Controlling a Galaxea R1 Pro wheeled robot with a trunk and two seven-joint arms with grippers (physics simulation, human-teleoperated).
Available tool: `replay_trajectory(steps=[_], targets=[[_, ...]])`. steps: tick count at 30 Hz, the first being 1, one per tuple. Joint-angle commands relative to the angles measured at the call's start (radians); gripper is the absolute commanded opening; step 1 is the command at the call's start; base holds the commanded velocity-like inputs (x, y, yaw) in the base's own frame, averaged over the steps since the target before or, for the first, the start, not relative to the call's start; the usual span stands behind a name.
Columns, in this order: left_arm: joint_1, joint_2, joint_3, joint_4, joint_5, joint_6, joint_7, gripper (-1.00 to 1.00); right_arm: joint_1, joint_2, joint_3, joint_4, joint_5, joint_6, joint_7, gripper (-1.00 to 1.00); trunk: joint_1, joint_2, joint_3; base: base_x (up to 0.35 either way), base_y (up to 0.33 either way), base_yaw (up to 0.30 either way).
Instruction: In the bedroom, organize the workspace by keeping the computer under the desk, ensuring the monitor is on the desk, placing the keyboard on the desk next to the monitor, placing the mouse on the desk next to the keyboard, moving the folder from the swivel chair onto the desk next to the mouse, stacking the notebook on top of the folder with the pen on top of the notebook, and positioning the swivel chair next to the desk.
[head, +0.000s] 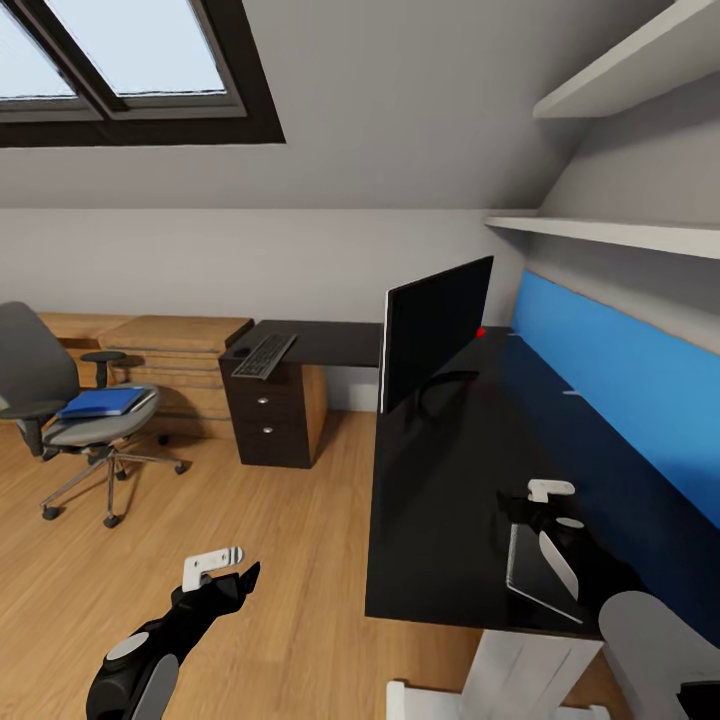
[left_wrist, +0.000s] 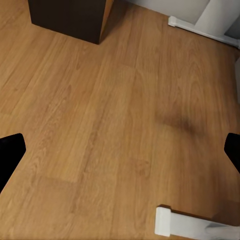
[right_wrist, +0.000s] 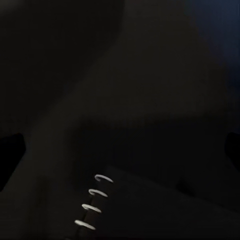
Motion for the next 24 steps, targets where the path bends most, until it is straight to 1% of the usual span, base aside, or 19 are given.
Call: replay_trajectory(steps=[1,9,21,24], targets=[[-0.001,0.001,-0.002,-0.001,0.011,0.004,0.010,1.00,-0.001,-0.002,0.007,-0.002,-0.010,0.007,-0.004,1.00,0.004,-0.008,-0.004,0.000,0.000,0.000],[-0.001,0.001,-0.002,-0.001,0.011,0.004,0.010,1.00,-0.003,-0.002,0.007,-0.002,-0.010,0.035,-0.004,1.00,0.035,-0.064,-0.029,0.000,0.000,0.000],[-0.001,0.001,-0.002,-0.001,0.011,0.004,0.009,1.00,-0.003,-0.002,0.007,-0.002,-0.010,0.041,-0.004,1.00,0.035,-0.064,-0.029,0.000,0.000,0.000],[-0.001,0.001,-0.002,-0.001,0.011,0.006,0.009,1.00,-0.004,-0.002,0.007,-0.002,-0.010,0.056,-0.004,1.00,0.035,-0.064,-0.029,0.000,0.000,0.000]])
